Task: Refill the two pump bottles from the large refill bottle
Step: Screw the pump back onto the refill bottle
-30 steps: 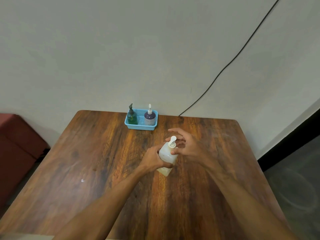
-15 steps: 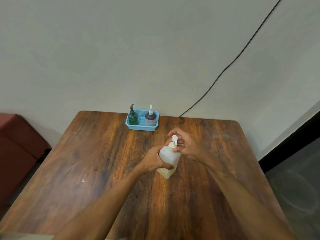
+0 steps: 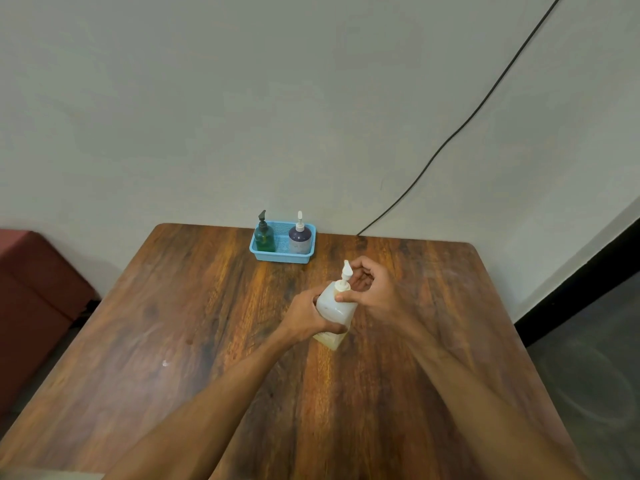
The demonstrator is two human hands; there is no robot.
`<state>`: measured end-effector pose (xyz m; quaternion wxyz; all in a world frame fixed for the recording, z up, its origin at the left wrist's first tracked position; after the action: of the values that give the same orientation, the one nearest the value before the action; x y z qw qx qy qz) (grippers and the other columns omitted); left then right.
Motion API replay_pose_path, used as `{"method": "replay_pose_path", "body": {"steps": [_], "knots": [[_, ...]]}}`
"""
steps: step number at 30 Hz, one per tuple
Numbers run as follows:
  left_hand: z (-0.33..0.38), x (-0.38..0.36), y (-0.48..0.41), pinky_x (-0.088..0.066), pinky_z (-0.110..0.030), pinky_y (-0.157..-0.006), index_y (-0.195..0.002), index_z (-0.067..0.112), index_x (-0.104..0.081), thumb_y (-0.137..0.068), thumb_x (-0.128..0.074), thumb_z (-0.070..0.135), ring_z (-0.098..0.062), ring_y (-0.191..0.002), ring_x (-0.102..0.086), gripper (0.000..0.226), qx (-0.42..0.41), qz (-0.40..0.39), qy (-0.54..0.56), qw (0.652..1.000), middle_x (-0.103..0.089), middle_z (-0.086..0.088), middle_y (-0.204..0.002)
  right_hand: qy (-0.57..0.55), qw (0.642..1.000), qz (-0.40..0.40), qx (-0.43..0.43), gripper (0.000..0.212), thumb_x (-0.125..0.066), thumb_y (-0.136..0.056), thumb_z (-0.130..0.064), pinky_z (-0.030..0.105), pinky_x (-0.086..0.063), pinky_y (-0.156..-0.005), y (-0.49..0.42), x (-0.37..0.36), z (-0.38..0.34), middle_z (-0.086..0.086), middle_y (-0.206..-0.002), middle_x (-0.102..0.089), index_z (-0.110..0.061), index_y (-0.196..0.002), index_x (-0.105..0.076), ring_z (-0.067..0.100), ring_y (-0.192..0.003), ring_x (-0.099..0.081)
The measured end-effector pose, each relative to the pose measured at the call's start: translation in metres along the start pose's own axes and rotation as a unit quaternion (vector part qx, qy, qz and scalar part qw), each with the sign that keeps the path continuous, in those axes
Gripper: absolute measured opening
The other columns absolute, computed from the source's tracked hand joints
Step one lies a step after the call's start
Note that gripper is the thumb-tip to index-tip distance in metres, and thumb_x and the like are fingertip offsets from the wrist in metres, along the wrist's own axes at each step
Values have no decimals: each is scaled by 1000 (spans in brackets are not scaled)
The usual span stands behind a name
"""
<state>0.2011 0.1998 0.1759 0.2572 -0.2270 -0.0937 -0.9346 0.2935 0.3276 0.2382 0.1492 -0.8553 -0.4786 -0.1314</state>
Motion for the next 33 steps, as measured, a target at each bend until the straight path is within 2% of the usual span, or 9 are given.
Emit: {"method": "replay_pose_path", "body": {"steps": [3,7,11,15,21,25,28,31,33], "knots": [[1,0,0,-56,-29,-87,-135,30,-56,-54,-91,41,-2,-104,-63,89,-6,6,3,1000,-67,16,-118,-26,1000,1,-14,56,-95,-61,-30,26,-53,-75,3,-1,7,-2,-96,-67,-22,-109,-68,9,-84,-60],[5,1,2,-54,-24,-85,-138,32,-54,-55,-93,34,-2,-104,-62,92,-18,10,-3,1000,-66,15,-117,-29,999,-23,-27,46,-89,-68,-32,47,-56,-91,6,-5,15,1,-106,-68,-18,-109,-75,26,-101,-66],[3,0,6,-55,-19,-81,-130,35,-57,-55,-93,33,2,-101,-63,83,-9,33,4,999,-67,16,-114,-27,998,42,-39,43,-95,-61,-25,36,-56,-76,10,-8,11,-5,-92,-69,-19,-97,-73,15,-86,-66],[2,-2,6,-53,-15,-78,-127,41,-55,-56,-92,37,0,-102,-64,80,-2,35,8,999,-66,18,-115,-27,998,48,-38,54,-93,-57,-42,38,-60,-78,13,-8,10,-2,-98,-71,-23,-100,-67,20,-93,-68],[3,0,3,-53,-20,-86,-131,37,-53,-59,-92,34,-2,-104,-63,82,-12,14,-7,1000,-64,19,-114,-88,994,-19,-54,42,-90,-69,-9,58,-54,-97,8,-8,18,5,-113,-76,-16,-108,-76,27,-109,-70],[8,0,4,-55,-17,-83,-131,42,-53,-56,-92,35,1,-104,-63,85,-16,36,6,999,-65,21,-115,-61,996,59,-32,42,-95,-60,-5,25,-56,-67,11,-9,7,-1,-81,-67,-11,-86,-63,2,-73,-62],[6,-1,4,-56,-22,-87,-132,40,-53,-55,-92,39,-2,-106,-64,86,-14,42,7,999,-65,19,-120,-56,996,64,-16,51,-97,-58,-7,17,-50,-63,9,-10,6,1,-85,-62,-9,-91,-57,1,-73,-57],[1,3,3,-58,-32,-89,-132,32,-57,-53,-90,45,-5,-105,-64,87,-7,39,-7,999,-67,15,-119,-78,997,-3,-19,62,-93,-63,-10,33,-58,-85,6,-9,10,5,-113,-70,-12,-118,-64,17,-105,-66],[-2,4,2,-59,-36,-89,-132,30,-57,-50,-89,49,-6,-103,-65,90,-1,39,-13,999,-67,14,-117,-74,997,-29,-15,49,-89,-68,-3,42,-58,-88,6,-10,10,8,-112,-73,-7,-113,-69,24,-105,-69]]}}
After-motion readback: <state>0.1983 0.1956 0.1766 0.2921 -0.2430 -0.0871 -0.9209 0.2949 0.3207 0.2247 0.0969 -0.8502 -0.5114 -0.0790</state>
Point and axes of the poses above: each hand's wrist, its own y-axis away from the middle knuckle, its own x-axis out of the back of the hand, z = x × y, the point moved 7 cm from there along -y, towards the middle knuckle
